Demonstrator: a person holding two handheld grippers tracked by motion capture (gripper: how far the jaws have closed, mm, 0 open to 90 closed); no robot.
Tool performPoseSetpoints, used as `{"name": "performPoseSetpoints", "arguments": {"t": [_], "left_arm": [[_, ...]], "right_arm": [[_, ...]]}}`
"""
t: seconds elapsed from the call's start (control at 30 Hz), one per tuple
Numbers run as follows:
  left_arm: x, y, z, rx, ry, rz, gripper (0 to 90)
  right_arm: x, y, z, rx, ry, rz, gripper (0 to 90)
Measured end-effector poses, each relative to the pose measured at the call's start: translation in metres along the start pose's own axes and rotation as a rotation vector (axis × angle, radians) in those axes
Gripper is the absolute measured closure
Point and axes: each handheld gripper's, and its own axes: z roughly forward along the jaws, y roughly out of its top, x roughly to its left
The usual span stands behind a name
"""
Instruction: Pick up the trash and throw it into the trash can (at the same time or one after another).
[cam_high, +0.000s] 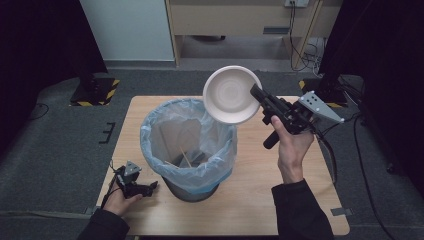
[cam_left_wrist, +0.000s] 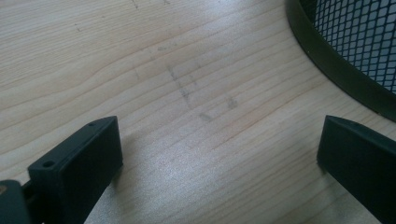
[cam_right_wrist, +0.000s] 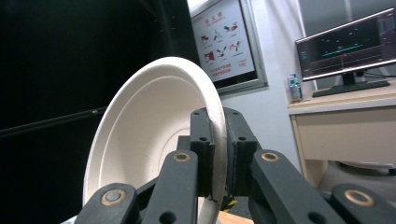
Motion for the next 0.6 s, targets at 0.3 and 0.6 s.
{"name": "performPoseSetpoints", "arguments": {"t": [0.3,0.6], "left_arm": [[0.000,0.000,0.000,0.000,0.000,0.000,0.0],[0.000,0.000,0.000,0.000,0.000,0.000,0.0]], "right_arm": [[0.014,-0.005,0.017,0.022,0.029,-0.012,84.1],[0.025,-0.017,0.030,0.073,0.052,-0.031,84.1]]}}
